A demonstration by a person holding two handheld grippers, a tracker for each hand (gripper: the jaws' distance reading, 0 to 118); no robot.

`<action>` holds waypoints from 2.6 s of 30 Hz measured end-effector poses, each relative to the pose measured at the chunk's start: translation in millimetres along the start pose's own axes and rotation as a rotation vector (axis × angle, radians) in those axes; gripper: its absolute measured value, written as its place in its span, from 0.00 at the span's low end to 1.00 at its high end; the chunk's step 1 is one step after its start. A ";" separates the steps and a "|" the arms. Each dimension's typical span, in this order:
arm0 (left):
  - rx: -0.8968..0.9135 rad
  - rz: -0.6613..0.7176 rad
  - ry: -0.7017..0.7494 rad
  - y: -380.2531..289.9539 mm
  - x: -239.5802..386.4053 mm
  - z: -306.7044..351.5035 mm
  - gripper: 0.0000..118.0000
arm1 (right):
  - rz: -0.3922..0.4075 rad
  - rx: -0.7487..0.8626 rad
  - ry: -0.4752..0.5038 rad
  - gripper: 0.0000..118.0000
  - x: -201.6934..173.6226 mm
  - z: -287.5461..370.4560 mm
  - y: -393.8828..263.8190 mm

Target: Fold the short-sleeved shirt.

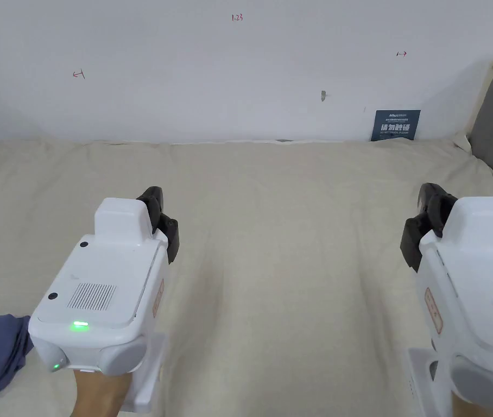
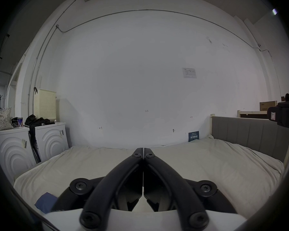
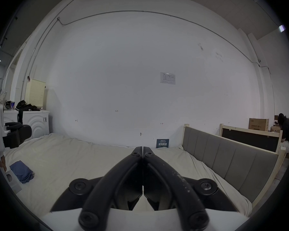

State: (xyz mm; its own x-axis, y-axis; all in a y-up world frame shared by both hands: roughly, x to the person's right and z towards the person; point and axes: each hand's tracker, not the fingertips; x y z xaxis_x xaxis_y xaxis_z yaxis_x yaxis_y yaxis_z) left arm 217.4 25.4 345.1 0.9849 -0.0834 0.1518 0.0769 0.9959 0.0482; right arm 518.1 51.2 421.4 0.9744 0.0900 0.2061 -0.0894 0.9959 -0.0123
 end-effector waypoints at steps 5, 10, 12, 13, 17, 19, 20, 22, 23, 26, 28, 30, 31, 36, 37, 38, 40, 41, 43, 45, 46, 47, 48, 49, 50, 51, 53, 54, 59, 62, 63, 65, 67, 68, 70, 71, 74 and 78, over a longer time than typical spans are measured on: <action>0.001 0.006 0.003 0.3 -1.3 0.6 0.00 | 0.000 -0.001 0.001 0.01 0.0 1.4 0.2; 0.001 0.003 0.005 0.2 -4.2 2.3 0.00 | 0.001 -0.001 0.002 0.01 -0.7 2.9 0.3; -0.001 0.007 0.005 0.3 -4.8 2.7 0.00 | 0.001 -0.001 0.002 0.01 -1.1 3.2 0.4; -0.001 0.008 0.006 0.3 -4.6 2.9 0.00 | 0.000 -0.002 0.002 0.01 -1.3 3.5 0.4; -0.002 0.009 0.006 -0.2 -6.7 3.7 0.00 | 0.002 -0.001 0.002 0.01 -2.1 4.2 0.9; -0.002 0.007 0.008 -0.7 -7.9 4.3 0.00 | 0.002 0.000 0.004 0.01 -2.6 4.6 1.4; -0.003 0.008 0.008 -0.8 -8.0 4.5 0.00 | 0.002 0.000 0.004 0.01 -2.8 4.8 1.6; -0.004 0.011 0.010 -0.9 -8.8 4.9 0.00 | 0.002 0.002 0.005 0.01 -3.4 5.3 2.0; -0.004 0.013 0.010 -1.0 -9.3 5.2 0.00 | 0.002 0.002 0.006 0.01 -3.6 5.4 2.1; -0.005 0.011 0.014 -1.2 -10.2 5.6 0.00 | 0.004 0.002 0.006 0.01 -4.3 5.5 2.1; -0.005 0.012 0.016 -1.3 -11.2 5.8 0.00 | 0.000 0.001 0.005 0.01 -4.4 5.2 1.7; -0.005 0.012 0.017 -1.3 -11.8 6.0 0.00 | -0.003 -0.002 0.003 0.01 -4.7 4.9 1.7; -0.004 0.014 0.019 -1.3 -12.5 6.1 0.02 | -0.003 -0.002 0.002 0.02 -5.0 4.8 1.7; -0.022 0.045 0.013 -1.2 -17.3 3.2 0.70 | -0.018 -0.016 0.016 0.58 -4.3 3.5 1.8; -0.024 0.053 0.012 -1.6 -17.8 2.5 0.85 | -0.019 -0.018 0.019 0.71 -4.4 2.7 1.4; -0.026 0.056 0.013 -1.8 -18.2 2.4 0.94 | -0.018 -0.019 0.019 0.85 -4.7 2.1 1.1; -0.008 0.056 0.029 -2.7 -18.0 3.9 1.00 | -0.019 -0.014 0.012 1.00 -5.6 1.6 0.1; -0.003 0.050 0.033 -2.7 -17.7 4.3 1.00 | -0.019 -0.007 0.009 1.00 -5.8 1.7 -0.5; -0.002 0.036 0.033 -1.9 -17.9 4.4 1.00 | -0.017 0.007 0.002 1.00 -6.3 2.2 -0.4; 0.003 0.032 0.031 -1.1 -17.9 4.6 1.00 | -0.013 0.007 0.004 1.00 -6.9 2.1 0.2; 0.009 0.032 0.032 -1.1 -17.9 5.0 1.00 | -0.013 0.007 0.002 1.00 -7.2 1.8 0.7; 0.013 0.031 0.033 -1.0 -17.7 5.3 1.00 | -0.014 0.009 0.003 1.00 -7.3 1.7 0.9; 0.014 0.031 0.033 -0.8 -17.3 5.4 1.00 | -0.015 0.011 0.003 1.00 -7.5 1.6 1.1; 0.016 0.032 0.033 -0.7 -17.0 5.6 1.00 | -0.015 0.012 0.005 1.00 -7.7 1.6 1.6; 0.016 0.032 0.031 -0.9 -17.3 5.4 1.00 | -0.015 0.013 0.006 1.00 -7.9 1.5 2.0; 0.015 0.031 0.029 -0.9 -17.4 5.2 1.00 | -0.013 0.014 0.006 1.00 -8.2 1.5 2.5; 0.017 0.027 0.029 -0.9 -16.8 5.2 1.00 | -0.009 0.017 0.005 1.00 -9.1 1.5 2.9; 0.017 0.025 0.030 -0.7 -16.7 5.3 1.00 | -0.008 0.018 0.005 1.00 -9.4 1.4 3.2; 0.022 0.022 0.034 -0.5 -16.9 5.4 1.00 | -0.003 0.015 0.006 1.00 -10.8 0.6 2.9; 0.023 0.023 0.036 -0.9 -17.4 5.5 1.00 | -0.005 0.013 0.005 1.00 -11.3 0.4 2.3; 0.022 0.022 0.037 -1.1 -17.7 5.4 1.00 | -0.006 0.012 0.005 1.00 -11.5 0.4 2.3; 0.024 0.021 0.040 -1.2 -18.0 5.7 1.00 | -0.005 0.013 0.007 1.00 -11.7 0.6 2.2; 0.024 0.021 0.042 -1.0 -18.7 5.7 1.00 | -0.003 0.013 0.006 1.00 -12.5 0.5 2.4; 0.024 0.022 0.044 -0.9 -18.8 5.7 1.00 | -0.003 0.012 0.008 1.00 -12.5 0.6 2.3; 0.023 0.024 0.047 -0.8 -19.2 5.9 1.00 | -0.004 0.013 0.008 1.00 -13.0 0.6 2.3; 0.023 0.024 0.046 -0.8 -19.5 6.1 1.00 | -0.003 0.012 0.010 1.00 -13.3 0.6 2.4; 0.022 0.021 0.047 -1.0 -19.4 7.0 1.00 | 0.000 0.012 0.011 1.00 -13.7 0.8 2.3; 0.020 0.021 0.047 -1.4 -19.9 7.2 1.00 | 0.002 0.010 0.009 1.00 -14.1 1.0 2.1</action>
State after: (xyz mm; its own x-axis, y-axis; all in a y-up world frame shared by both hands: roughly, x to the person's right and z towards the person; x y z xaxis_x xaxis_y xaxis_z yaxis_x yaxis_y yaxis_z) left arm 196.6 25.4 349.2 0.9925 -0.0604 0.1067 0.0536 0.9964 0.0652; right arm 504.0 52.0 419.5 0.9760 0.0926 0.1970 -0.0939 0.9956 -0.0026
